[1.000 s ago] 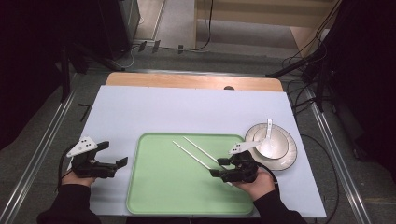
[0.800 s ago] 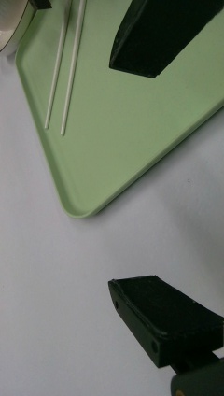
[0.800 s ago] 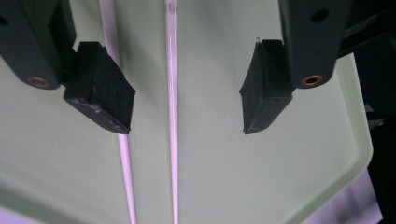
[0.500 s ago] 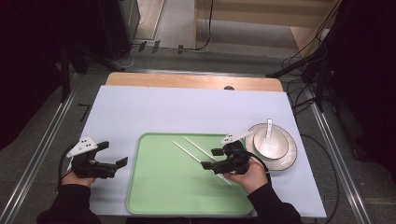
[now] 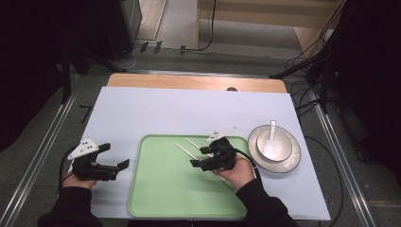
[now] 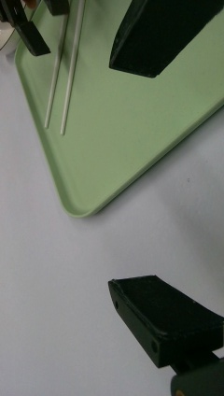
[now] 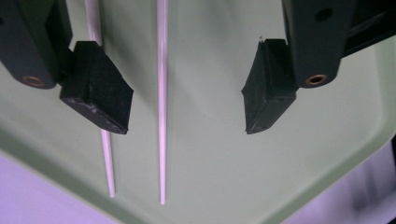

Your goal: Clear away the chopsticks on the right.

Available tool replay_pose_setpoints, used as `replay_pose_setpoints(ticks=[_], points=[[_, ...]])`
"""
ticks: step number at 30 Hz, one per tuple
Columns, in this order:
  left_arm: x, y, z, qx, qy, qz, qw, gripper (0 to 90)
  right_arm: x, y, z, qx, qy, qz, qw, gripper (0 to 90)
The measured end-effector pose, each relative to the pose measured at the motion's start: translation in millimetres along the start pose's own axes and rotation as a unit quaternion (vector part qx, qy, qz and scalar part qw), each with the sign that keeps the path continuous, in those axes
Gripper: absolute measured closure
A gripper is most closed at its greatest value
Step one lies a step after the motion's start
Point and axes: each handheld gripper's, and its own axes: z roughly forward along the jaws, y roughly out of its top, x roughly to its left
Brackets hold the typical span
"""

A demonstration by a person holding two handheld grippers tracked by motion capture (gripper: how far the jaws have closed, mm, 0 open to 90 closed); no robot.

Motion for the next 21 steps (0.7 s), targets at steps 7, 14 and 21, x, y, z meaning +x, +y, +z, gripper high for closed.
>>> replay_pose_setpoints(ticks=[7,14,21], points=[[0.3,-0.1,-0.2,-0.002,-0.002,-0.002,1.0,0.0,-0.5,14.7,21.5,0.002,-0.003,0.009,1.0,49.1],[0.3,0.0,-0.5,-0.002,0.0,-0.002,1.0,0.0,2.6,29.8,37.1,0.006,0.0,0.013,0.9999,72.6],[0.4,-0.1,0.0,-0.003,-0.001,-0.001,1.0,0.0,5.6,38.8,53.0,0.042,0.0,0.014,0.999,90.0]])
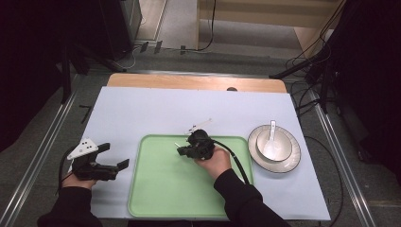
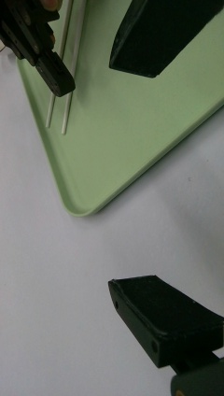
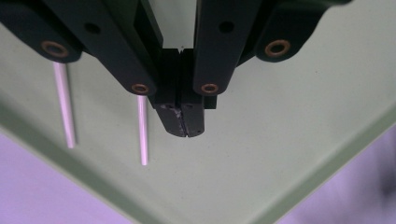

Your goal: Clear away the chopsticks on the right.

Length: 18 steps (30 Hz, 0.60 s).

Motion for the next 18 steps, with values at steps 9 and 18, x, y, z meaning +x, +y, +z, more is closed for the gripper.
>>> replay_pose_setpoints(ticks=[9,18], points=[[-0.6,0.4,-0.9,-0.003,0.002,0.001,1.0,0.0,-11.4,7.8,11.0,0.017,-0.009,0.023,0.9996,90.0],[-0.3,0.3,-1.0,-0.004,0.003,0.0,1.0,0.0,-28.4,4.5,1.5,0.009,-0.028,0.053,0.9982,90.0]])
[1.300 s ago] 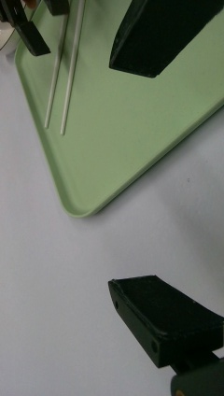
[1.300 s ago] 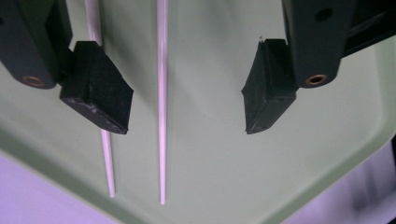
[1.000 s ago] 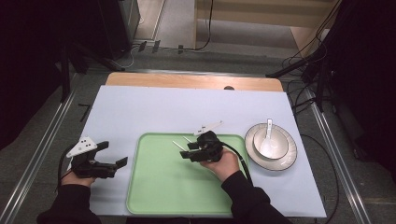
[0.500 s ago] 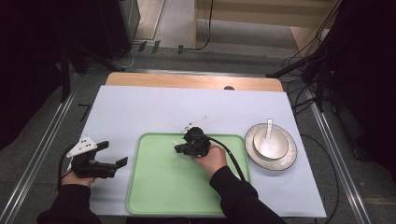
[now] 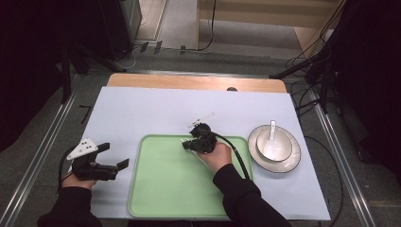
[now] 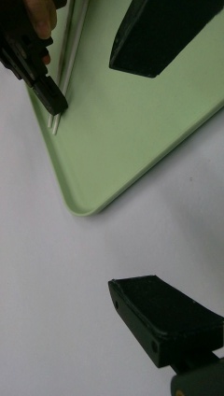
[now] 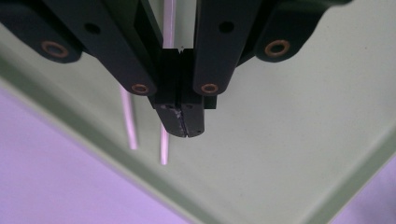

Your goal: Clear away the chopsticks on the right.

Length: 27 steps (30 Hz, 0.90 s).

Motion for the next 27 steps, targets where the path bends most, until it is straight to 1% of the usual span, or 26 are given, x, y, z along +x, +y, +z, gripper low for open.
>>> replay_pose_setpoints(ticks=[3,5,7,10,12,14,19,22,24,27], points=[[0.1,0.0,0.4,0.001,-0.001,0.0,1.0,0.0,-5.2,-2.8,-4.1,-0.002,-0.004,0.006,1.0,90.0],[-0.2,0.1,0.6,0.003,-0.001,0.001,1.0,0.0,-7.4,-4.2,-6.6,-0.002,-0.01,0.006,0.9999,90.0],[-0.5,0.2,0.7,0.003,-0.002,0.001,1.0,0.0,-9.6,-6.6,-8.5,-0.008,-0.015,0.01,0.9998,90.0],[-0.6,0.3,0.6,0.002,-0.002,0.001,1.0,0.0,-13.1,-10.7,-12.3,-0.012,-0.017,0.02,0.9996,90.0],[-0.6,0.2,0.7,0.003,-0.003,0.002,1.0,0.0,-15.7,-13.8,-14.6,-0.016,-0.019,0.019,0.9995,90.0],[-0.5,0.3,0.9,0.003,-0.003,0.002,1.0,0.0,-18.2,-17.3,-18.4,-0.016,-0.023,0.025,0.9993,90.0],[-0.6,0.2,0.6,0.002,-0.002,0.001,1.0,0.0,-24.2,-23.5,-25.5,-0.017,-0.025,0.032,0.999,90.0],[-0.3,0.2,0.7,0.003,-0.002,0.001,1.0,0.0,-26.6,-27.6,-29.4,-0.016,-0.03,0.031,0.9989,90.0],[-0.5,0.2,0.7,0.004,-0.001,0.002,1.0,0.0,-27.8,-30.3,-32.1,-0.016,-0.033,0.035,0.9987,90.0],[-0.4,0.2,0.7,0.003,-0.002,0.002,1.0,0.0,-30.4,-34.1,-35.1,-0.017,-0.028,0.038,0.9987,90.0]])
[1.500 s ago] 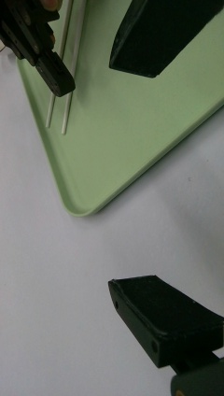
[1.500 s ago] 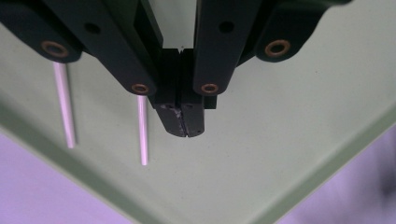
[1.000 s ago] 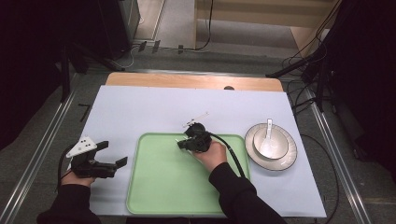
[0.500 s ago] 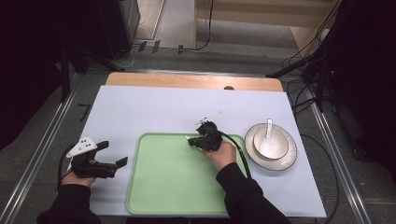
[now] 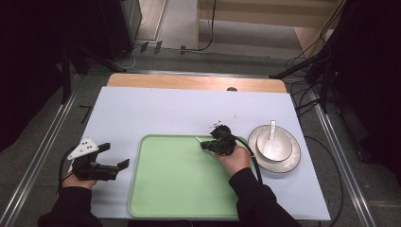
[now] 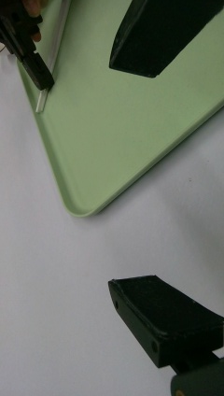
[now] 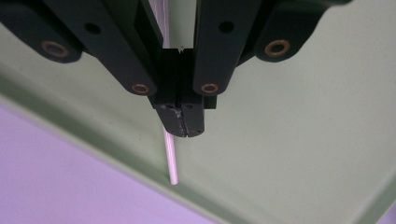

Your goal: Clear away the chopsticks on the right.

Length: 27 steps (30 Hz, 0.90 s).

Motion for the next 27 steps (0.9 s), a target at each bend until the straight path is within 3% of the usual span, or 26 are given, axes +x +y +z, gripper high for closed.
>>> replay_pose_setpoints(ticks=[11,23,27], points=[[-0.4,0.1,0.8,0.0,0.0,0.0,1.0,0.0,-0.1,-6.9,-5.4,-0.004,0.002,0.001,1.0,90.0],[0.1,0.1,0.5,0.0,-0.001,0.001,1.0,0.0,9.0,16.1,10.8,-0.001,0.006,-0.013,0.9999,90.0],[0.3,-0.2,-1.0,-0.002,0.001,-0.001,1.0,0.0,4.3,16.6,3.1,-0.014,0.001,-0.007,0.9999,90.0]])
